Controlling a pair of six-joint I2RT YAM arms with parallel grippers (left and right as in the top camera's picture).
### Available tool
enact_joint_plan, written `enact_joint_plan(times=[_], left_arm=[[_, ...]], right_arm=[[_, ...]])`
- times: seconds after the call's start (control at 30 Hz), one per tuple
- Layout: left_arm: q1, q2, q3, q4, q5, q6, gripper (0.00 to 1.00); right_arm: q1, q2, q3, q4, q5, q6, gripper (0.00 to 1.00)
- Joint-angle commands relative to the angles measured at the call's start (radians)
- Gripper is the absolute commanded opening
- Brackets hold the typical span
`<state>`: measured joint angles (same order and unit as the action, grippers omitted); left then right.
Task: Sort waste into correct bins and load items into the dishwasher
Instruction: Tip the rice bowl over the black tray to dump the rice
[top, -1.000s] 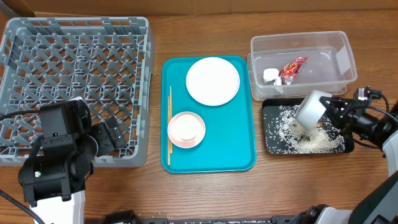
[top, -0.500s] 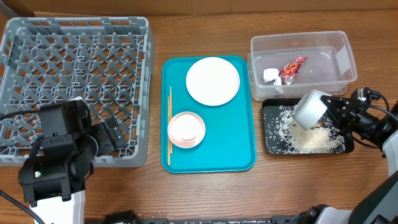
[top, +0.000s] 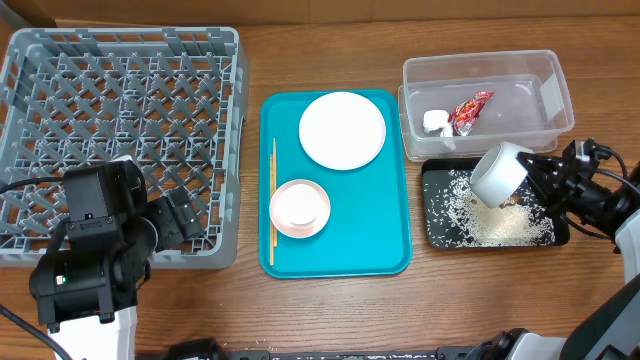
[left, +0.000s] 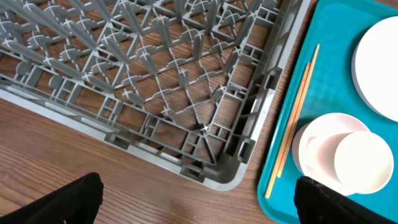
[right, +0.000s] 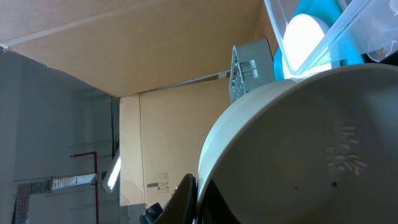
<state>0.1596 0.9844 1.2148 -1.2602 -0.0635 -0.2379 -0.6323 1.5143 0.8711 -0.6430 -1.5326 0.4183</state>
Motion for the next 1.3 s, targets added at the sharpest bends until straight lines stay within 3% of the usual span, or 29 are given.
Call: enact_joint_plan(times=[0.0, 0.47, 0.67, 0.73, 0.8, 1.0, 1.17, 1.27], left_arm=[[0.008, 0.003, 0.016, 0.005, 0.009, -0.021, 1.0], [0.007, 0.003, 0.016, 0.005, 0.008, -0.021, 1.0], [0.008, 0.003, 0.016, 0.005, 0.008, -0.021, 1.0], [0.008, 0.003, 0.016, 0.005, 0.008, -0.021, 1.0], [0.008, 0.003, 0.016, 0.004, 0.009, -0.021, 1.0], [0.007, 0.003, 0.016, 0.004, 0.009, -0.021, 1.0], [0.008, 0.003, 0.016, 0.008, 0.009, -0.021, 1.0], [0.008, 0.003, 0.016, 0.005, 0.009, -0.021, 1.0]], right_arm=[[-0.001, 0.003, -0.001, 0.003, -0.037, 0.002, 0.04], [-0.001, 0.003, -0.001, 0.01, -0.035, -0.002, 0.04], [0.0, 0.003, 0.0, 0.004, 0.141, -0.024, 0.04], [0.0, 0.003, 0.0, 0.005, 0.12, -0.025, 0.04], [0.001, 0.002, 0.003, 0.066, -0.039, -0.085, 0.04], [0.01, -0.008, 0.006, 0.07, -0.027, -0.123, 0.04], [0.024, -0.008, 0.006, 0.019, 0.153, -0.134, 0.04], [0.071, -0.01, 0.007, -0.045, 0.232, -0.217, 0.04]])
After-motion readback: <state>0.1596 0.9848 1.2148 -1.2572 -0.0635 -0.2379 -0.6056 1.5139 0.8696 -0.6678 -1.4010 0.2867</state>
